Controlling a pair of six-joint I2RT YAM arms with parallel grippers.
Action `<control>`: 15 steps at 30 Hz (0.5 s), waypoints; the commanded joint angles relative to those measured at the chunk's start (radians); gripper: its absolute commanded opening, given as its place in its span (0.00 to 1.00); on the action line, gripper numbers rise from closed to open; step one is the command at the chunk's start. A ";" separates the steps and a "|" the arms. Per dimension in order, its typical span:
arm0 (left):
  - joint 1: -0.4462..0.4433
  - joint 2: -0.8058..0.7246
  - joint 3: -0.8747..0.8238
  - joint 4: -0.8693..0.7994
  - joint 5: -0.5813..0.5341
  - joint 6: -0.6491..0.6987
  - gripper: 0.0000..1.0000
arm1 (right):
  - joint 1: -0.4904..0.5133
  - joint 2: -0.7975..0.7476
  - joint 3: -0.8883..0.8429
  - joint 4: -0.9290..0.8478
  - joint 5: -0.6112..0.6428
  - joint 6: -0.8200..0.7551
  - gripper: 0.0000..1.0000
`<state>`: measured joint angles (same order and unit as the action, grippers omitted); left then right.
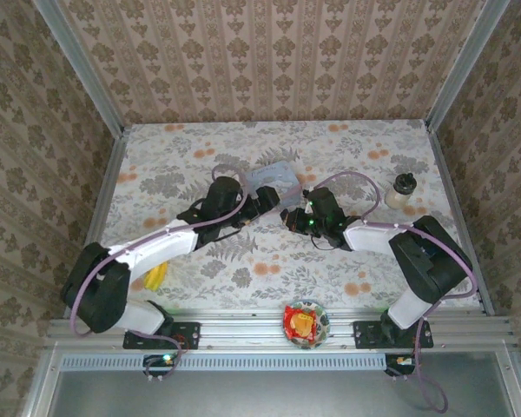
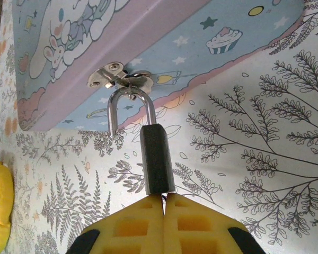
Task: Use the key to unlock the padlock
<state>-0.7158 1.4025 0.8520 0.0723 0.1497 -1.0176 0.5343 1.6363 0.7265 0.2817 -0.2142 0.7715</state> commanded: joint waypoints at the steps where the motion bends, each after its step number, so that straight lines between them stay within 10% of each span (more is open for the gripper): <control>1: 0.030 -0.033 0.044 -0.155 -0.149 0.217 1.00 | 0.010 0.020 0.034 0.005 0.016 -0.008 0.02; 15: 0.080 0.059 0.128 -0.143 -0.300 0.578 1.00 | 0.082 0.052 0.128 -0.196 0.188 -0.102 0.18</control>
<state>-0.6487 1.4384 0.9470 -0.0349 -0.1059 -0.5247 0.5991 1.6653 0.8093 0.1673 -0.1101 0.7166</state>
